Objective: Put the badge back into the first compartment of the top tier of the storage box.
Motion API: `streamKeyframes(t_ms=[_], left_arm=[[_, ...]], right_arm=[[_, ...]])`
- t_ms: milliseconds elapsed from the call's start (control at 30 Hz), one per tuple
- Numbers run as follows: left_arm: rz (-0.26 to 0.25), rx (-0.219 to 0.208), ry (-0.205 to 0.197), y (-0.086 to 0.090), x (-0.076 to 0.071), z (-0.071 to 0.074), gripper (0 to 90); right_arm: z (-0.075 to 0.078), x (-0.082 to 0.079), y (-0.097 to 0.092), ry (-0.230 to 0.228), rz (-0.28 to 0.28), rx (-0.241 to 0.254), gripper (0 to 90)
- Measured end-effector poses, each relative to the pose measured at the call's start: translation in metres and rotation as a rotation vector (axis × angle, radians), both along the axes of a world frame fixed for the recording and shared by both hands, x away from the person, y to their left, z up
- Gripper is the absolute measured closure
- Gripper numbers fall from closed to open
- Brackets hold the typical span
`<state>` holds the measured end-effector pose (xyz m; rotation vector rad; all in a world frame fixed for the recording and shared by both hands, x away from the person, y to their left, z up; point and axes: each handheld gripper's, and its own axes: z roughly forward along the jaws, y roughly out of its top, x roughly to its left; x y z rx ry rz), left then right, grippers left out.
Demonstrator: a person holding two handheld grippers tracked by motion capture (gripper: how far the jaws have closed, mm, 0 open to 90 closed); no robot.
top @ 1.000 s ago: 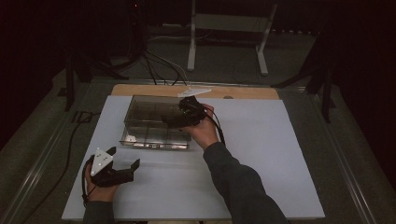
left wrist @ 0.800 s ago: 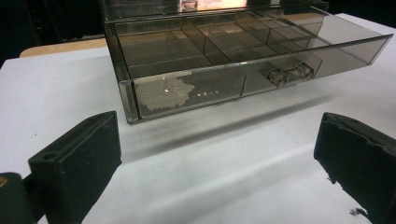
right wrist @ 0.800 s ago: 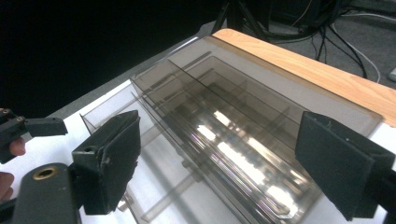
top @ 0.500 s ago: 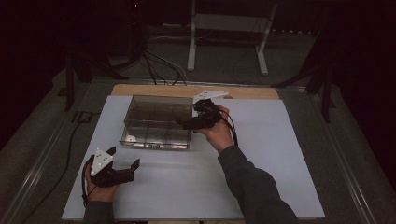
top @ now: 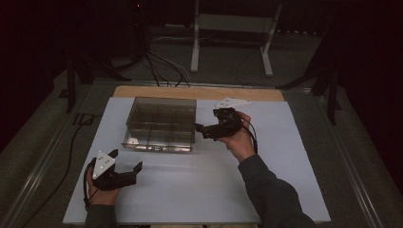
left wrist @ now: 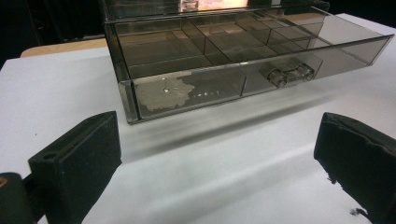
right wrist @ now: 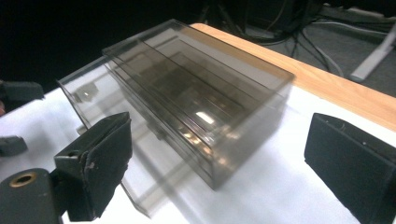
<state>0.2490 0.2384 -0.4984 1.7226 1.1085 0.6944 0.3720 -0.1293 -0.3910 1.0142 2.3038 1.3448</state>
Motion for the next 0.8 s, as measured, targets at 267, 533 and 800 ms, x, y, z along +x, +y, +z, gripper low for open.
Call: streamKeyframes(t_ms=[267,533,800], left_arm=[[0.002,0.0,-0.002,0.0,0.0,0.0,1.7],[0.005,-0.001,0.004,-0.001,0.003,-0.001,1.7],[0.008,-0.002,0.005,-0.001,0.003,-0.001,1.7]], right_arm=[[-0.005,-0.013,-0.031,-0.029,-0.032,-0.002,5.9],[-0.016,-0.027,-0.06,-0.044,-0.055,-0.019,1.2],[-0.026,-0.037,-0.084,-0.036,-0.093,0.024,0.0]])
